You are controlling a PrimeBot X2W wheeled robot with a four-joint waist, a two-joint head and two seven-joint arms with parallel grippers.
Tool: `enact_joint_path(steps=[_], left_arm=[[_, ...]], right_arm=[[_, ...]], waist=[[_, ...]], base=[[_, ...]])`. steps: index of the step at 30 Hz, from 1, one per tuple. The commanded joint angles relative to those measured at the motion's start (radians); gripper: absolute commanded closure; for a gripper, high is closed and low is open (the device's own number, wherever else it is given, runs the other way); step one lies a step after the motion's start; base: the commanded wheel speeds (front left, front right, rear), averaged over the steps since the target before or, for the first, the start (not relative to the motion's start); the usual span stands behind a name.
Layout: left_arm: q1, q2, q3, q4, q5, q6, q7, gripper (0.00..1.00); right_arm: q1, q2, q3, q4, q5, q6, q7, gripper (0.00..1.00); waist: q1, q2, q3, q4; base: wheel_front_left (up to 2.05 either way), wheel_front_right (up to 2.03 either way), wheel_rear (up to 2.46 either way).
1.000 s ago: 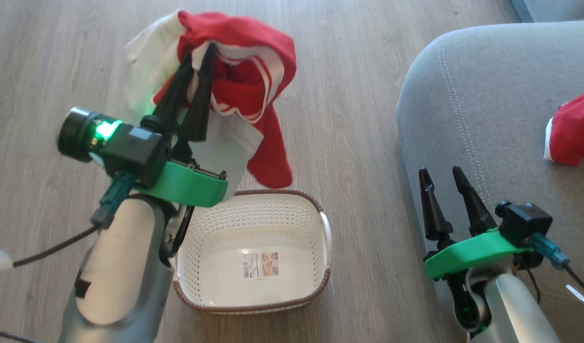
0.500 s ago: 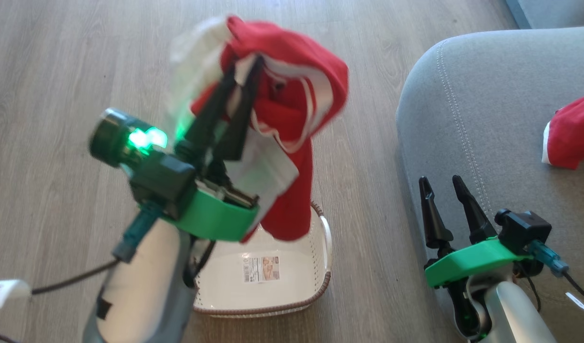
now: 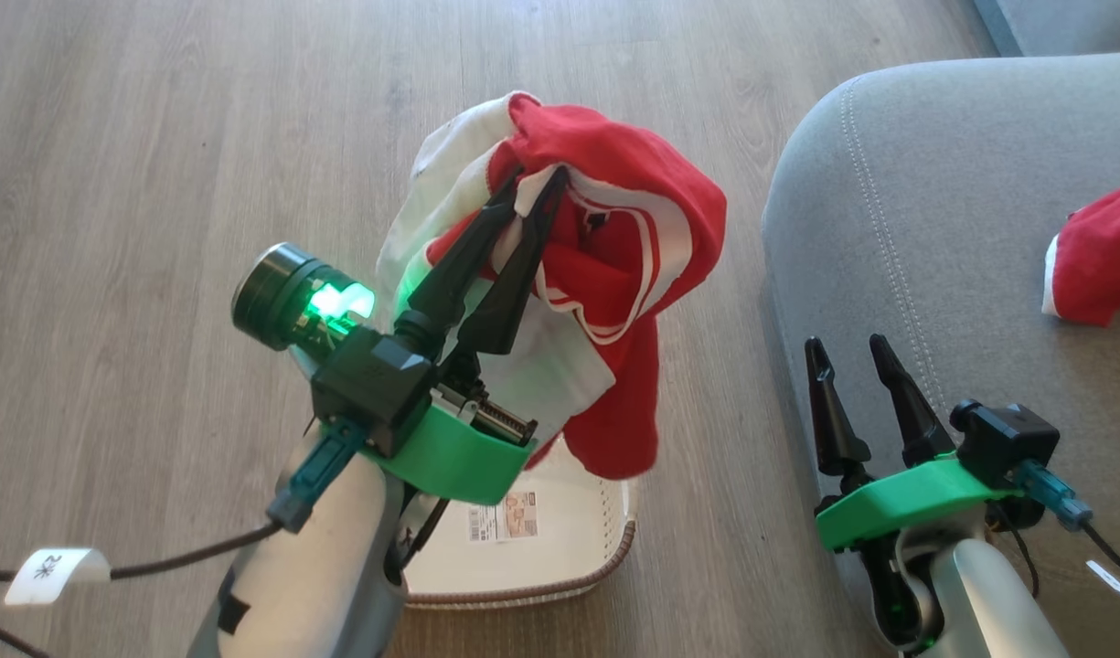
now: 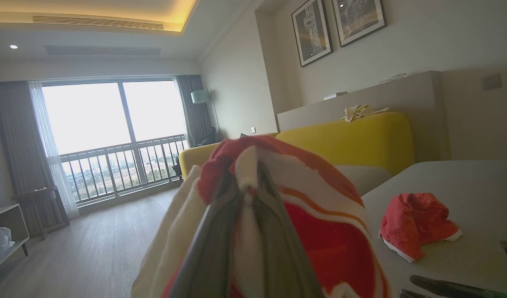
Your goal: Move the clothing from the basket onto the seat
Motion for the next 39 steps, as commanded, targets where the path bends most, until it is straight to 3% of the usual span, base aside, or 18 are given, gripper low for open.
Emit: enact_joint_path(steps=[1,8,14,19,28,39], left_arm=[[-0.035,0.0,0.034,-0.045,-0.005,0.011,-0.004,1.0],[-0.039,-0.001,0.033,-0.048,-0.006,0.016,-0.004,1.0],[-0.042,-0.001,0.035,-0.049,-0.006,0.019,-0.004,1.0],[-0.042,-0.001,0.034,-0.05,-0.009,0.023,-0.004,1.0],[-0.046,-0.001,0.029,-0.048,-0.01,0.021,-0.004,1.0],[-0.041,-0.001,-0.045,-0.057,-0.023,0.017,-0.004,1.0]], right_arm=[[-0.01,-0.006,0.021,-0.037,-0.004,0.007,-0.006,0.0],[-0.01,-0.006,0.026,-0.063,-0.008,0.007,-0.006,0.0],[-0.01,-0.006,0.045,-0.103,-0.084,0.007,-0.006,0.0],[-0.009,-0.021,0.136,-0.142,-0.152,0.007,-0.006,0.0],[-0.043,-0.158,0.403,-0.199,-0.212,0.007,-0.006,0.0],[-0.099,-0.149,0.411,-0.179,-0.238,0.007,-0.006,0.0]], waist=[[0.0001,0.0,0.001,-0.002],[0.0001,0.0,-0.002,-0.01],[0.0001,0.0,-0.005,-0.015],[0.0001,0.0,-0.004,-0.015],[0.0001,0.0,0.003,-0.016],[0.0001,0.0,-0.006,0.005]], base=[[0.0,0.0,0.0],[0.0,0.0,0.0],[0.0,0.0,0.0],[0.0,0.0,0.0],[0.0,0.0,0.0],[0.0,0.0,0.0]])
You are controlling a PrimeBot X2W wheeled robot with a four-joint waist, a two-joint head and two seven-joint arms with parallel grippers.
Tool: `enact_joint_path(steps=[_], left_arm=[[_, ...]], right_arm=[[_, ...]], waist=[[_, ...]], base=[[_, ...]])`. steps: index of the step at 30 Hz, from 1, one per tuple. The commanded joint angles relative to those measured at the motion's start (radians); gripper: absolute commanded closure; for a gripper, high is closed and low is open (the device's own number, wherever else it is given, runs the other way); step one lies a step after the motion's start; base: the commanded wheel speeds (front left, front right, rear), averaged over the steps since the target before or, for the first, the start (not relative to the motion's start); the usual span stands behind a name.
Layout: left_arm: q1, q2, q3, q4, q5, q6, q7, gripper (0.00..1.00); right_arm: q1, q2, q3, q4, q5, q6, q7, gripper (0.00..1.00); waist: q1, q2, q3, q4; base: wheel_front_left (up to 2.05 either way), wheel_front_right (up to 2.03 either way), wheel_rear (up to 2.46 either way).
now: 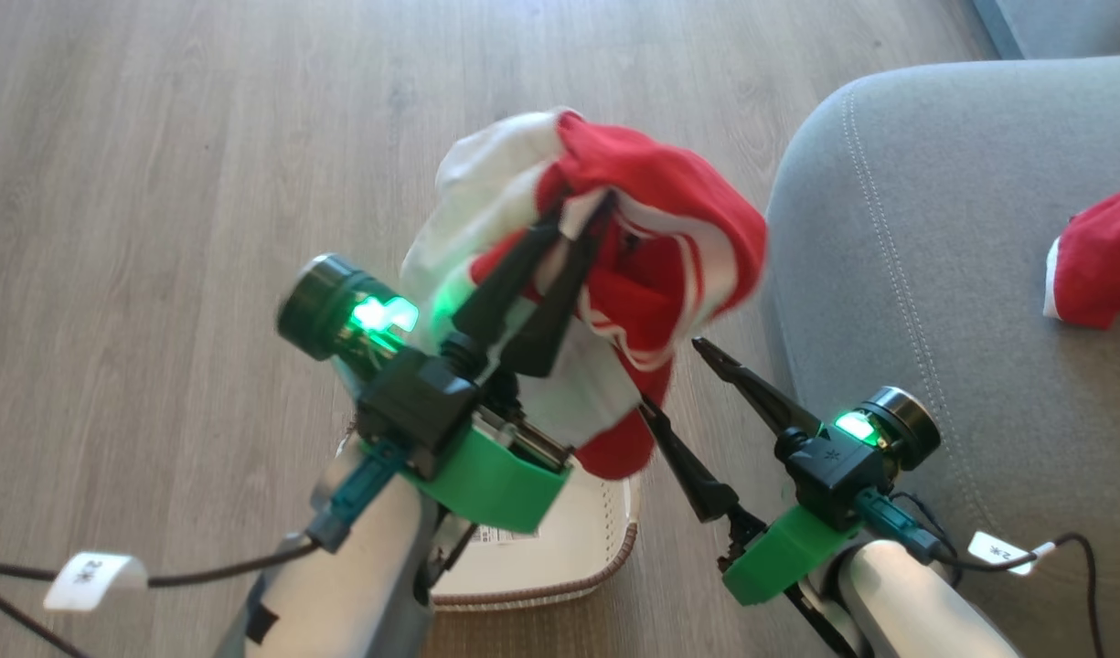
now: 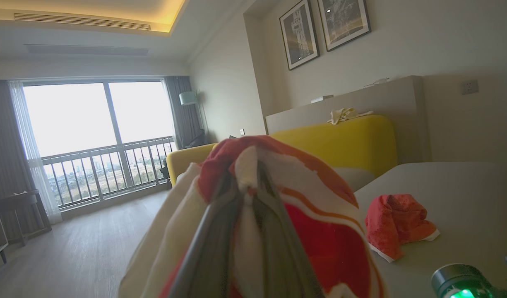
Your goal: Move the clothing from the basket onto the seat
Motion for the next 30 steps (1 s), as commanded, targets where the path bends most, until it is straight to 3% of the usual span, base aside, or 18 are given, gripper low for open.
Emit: enact_joint_path(steps=[1,11,18,19,20,21,30], left_arm=[[-0.04,-0.001,0.019,-0.047,-0.01,0.0,-0.004,1.0],[-0.04,-0.001,-0.06,-0.06,-0.027,0.005,-0.004,1.0],[-0.038,-0.001,-0.109,-0.07,-0.028,0.001,-0.004,1.0],[-0.038,-0.001,-0.114,-0.072,-0.028,0.001,-0.004,1.0],[-0.04,-0.001,-0.117,-0.073,-0.029,0.002,-0.004,1.0],[-0.042,-0.001,-0.12,-0.073,-0.03,0.002,-0.004,1.0],[-0.044,-0.001,-0.095,-0.069,-0.022,0.007,-0.004,1.0]], right_arm=[[-0.035,0.007,0.011,-0.019,-0.006,0.007,-0.006,0.0],[-0.089,0.014,0.056,0.019,-0.04,0.007,-0.006,0.0],[-0.135,0.06,0.054,0.08,-0.054,0.007,-0.006,0.0],[-0.138,0.07,0.047,0.089,-0.052,0.007,-0.006,0.14],[-0.141,0.079,0.039,0.095,-0.05,0.007,-0.006,0.7],[-0.143,0.087,0.032,0.099,-0.047,0.007,-0.006,1.0],[-0.139,0.117,-0.042,0.097,-0.042,0.007,-0.006,1.0]], waist=[[0.0,0.0,-0.005,0.007],[0.0,0.0,-0.017,0.033],[0.0,0.0,-0.02,0.041],[0.0,0.0,-0.019,0.043],[0.0,0.0,-0.019,0.045],[0.0,0.0,-0.018,0.048],[0.0,0.0,-0.005,0.061]], base=[[0.0,0.0,0.0],[0.0,0.0,0.0],[0.0,0.0,0.0],[0.0,0.0,0.0],[0.0,0.0,0.0],[0.0,0.0,0.0],[0.0,0.0,0.0]])
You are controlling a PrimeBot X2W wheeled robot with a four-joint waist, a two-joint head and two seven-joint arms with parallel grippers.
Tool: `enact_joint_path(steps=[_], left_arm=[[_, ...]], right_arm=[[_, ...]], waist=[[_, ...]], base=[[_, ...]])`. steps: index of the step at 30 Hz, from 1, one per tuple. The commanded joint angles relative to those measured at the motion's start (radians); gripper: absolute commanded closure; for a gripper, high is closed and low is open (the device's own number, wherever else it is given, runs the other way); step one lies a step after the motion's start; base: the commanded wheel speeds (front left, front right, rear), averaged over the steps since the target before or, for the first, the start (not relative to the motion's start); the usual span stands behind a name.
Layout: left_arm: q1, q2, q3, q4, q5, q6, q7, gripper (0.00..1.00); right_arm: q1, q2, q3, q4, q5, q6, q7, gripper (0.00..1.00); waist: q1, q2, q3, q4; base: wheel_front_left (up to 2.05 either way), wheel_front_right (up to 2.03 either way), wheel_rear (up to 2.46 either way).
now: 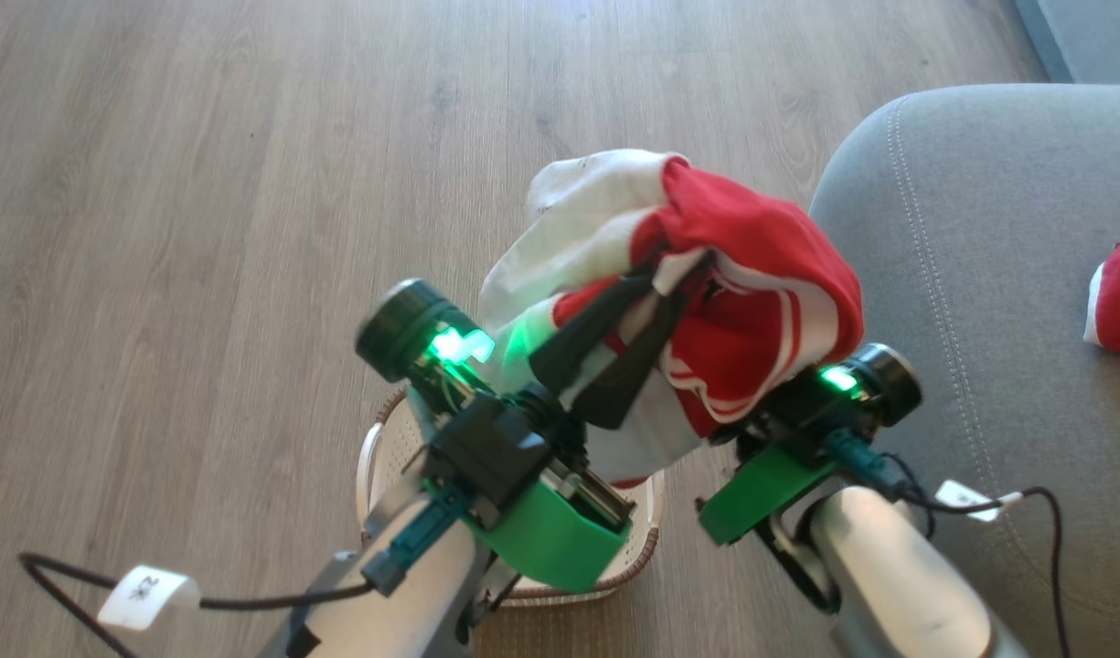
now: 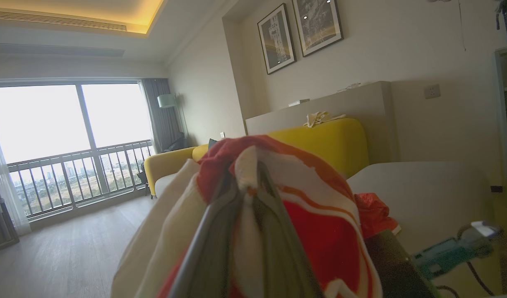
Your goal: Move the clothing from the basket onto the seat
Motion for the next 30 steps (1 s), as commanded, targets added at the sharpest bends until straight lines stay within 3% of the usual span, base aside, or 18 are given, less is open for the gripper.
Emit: enact_joint_path(steps=[1,16,30], left_arm=[[-0.04,-0.001,0.05,-0.037,0.002,0.007,-0.004,1.0],[-0.007,-0.001,0.133,0.065,0.025,-0.028,-0.004,1.0],[0.025,-0.001,0.109,0.204,0.018,-0.087,-0.004,1.0]], right_arm=[[-0.036,0.018,-0.012,-0.039,0.007,0.007,-0.006,1.0],[-0.029,0.045,-0.211,-0.12,0.073,0.007,-0.006,1.0],[-0.039,0.047,-0.213,-0.142,0.206,0.007,-0.006,1.0]], waist=[[0.0,0.0,0.003,-0.001],[0.0,0.0,0.011,-0.013],[0.0,0.0,0.01,-0.011]], base=[[0.0,0.0,0.0],[0.0,0.0,0.0],[0.0,0.0,0.0]])
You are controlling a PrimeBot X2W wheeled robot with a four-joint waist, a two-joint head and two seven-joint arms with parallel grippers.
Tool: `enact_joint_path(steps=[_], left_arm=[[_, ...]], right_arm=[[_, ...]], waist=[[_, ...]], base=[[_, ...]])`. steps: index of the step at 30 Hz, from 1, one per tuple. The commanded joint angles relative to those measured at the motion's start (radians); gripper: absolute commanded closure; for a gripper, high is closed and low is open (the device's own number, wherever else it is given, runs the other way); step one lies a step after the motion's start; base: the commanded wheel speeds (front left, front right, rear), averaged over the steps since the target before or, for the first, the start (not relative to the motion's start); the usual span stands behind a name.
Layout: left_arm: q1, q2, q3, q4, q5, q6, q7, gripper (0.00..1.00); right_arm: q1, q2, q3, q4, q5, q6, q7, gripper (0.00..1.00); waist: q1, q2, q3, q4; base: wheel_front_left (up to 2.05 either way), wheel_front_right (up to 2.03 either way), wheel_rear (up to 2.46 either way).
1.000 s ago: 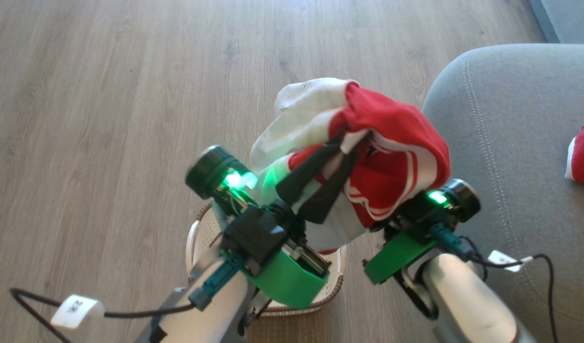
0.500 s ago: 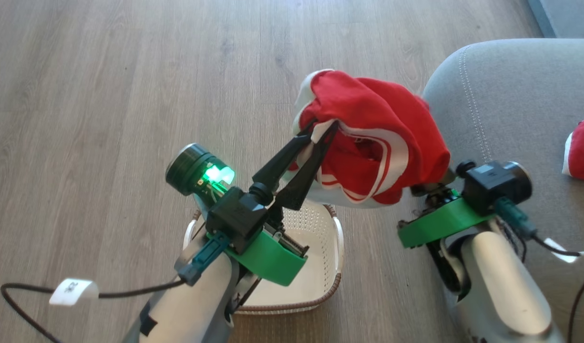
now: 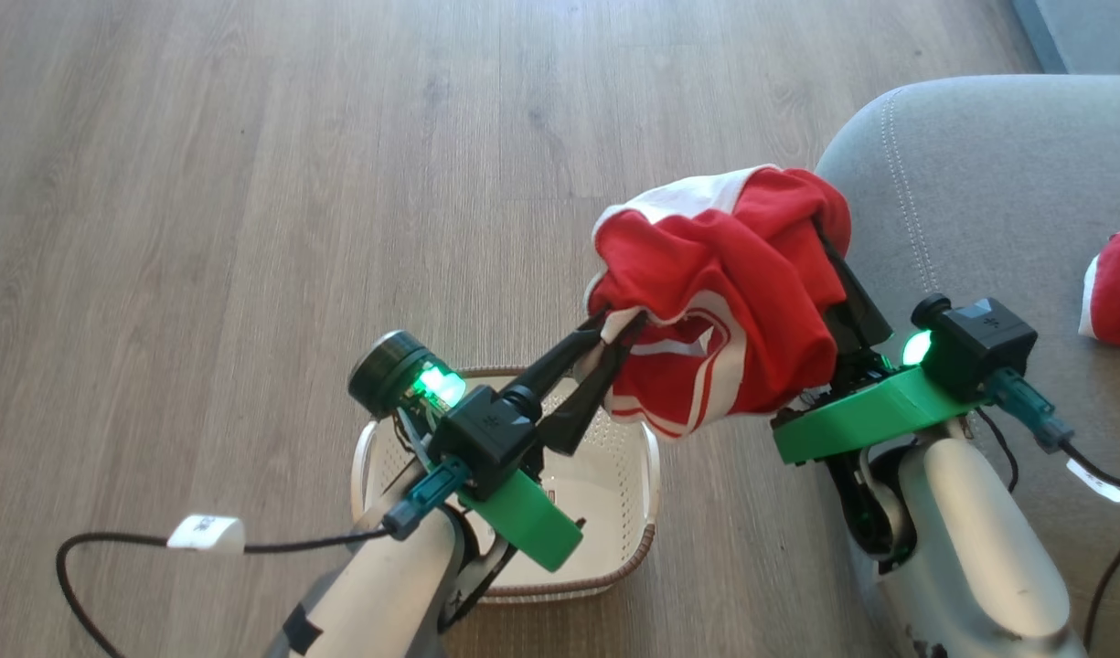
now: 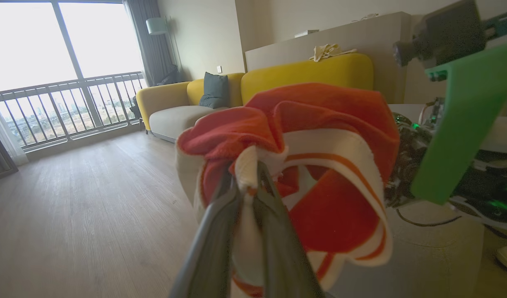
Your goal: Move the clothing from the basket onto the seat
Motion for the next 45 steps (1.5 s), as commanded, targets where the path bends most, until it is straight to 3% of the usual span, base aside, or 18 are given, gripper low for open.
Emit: enact_joint_path(steps=[1,3,4,5,22,36,45], left_arm=[[-0.021,-0.001,0.028,-0.028,-0.003,-0.003,-0.004,0.97],[-0.021,-0.001,0.02,-0.014,0.006,-0.008,-0.004,0.55],[-0.021,-0.001,0.019,-0.008,0.011,-0.009,-0.004,0.19],[-0.019,-0.001,0.018,-0.002,0.011,-0.01,-0.004,0.0],[0.006,0.009,0.01,0.117,0.024,-0.018,-0.004,0.0],[0.036,0.054,-0.083,0.156,-0.011,-0.018,-0.004,0.0],[0.082,0.049,-0.112,0.14,-0.005,-0.018,-0.004,0.0]], right_arm=[[-0.042,0.016,0.028,-0.04,0.002,0.007,-0.006,1.0],[-0.043,0.016,0.031,-0.04,0.001,0.007,-0.006,1.0],[-0.044,0.016,0.031,-0.04,0.001,0.007,-0.006,1.0],[-0.044,0.016,0.03,-0.04,0.001,0.007,-0.006,1.0],[-0.049,0.016,-0.101,-0.039,-0.038,0.007,-0.006,1.0],[-0.05,0.006,-0.192,-0.064,-0.074,0.007,-0.006,1.0],[-0.018,0.006,-0.233,-0.081,-0.08,0.007,-0.006,1.0]], waist=[[0.0,0.0,0.001,0.0],[0.0,0.0,0.004,0.001],[0.0,0.0,0.006,0.001],[0.0,0.0,0.007,0.001],[0.0,0.0,0.0,-0.007],[0.0,0.0,-0.008,-0.022],[0.0,0.0,-0.024,-0.035]], base=[[0.0,0.0,0.0],[0.0,0.0,0.0],[0.0,0.0,0.0],[0.0,0.0,0.0],[0.0,0.0,0.0],[0.0,0.0,0.0],[0.0,0.0,0.0]])
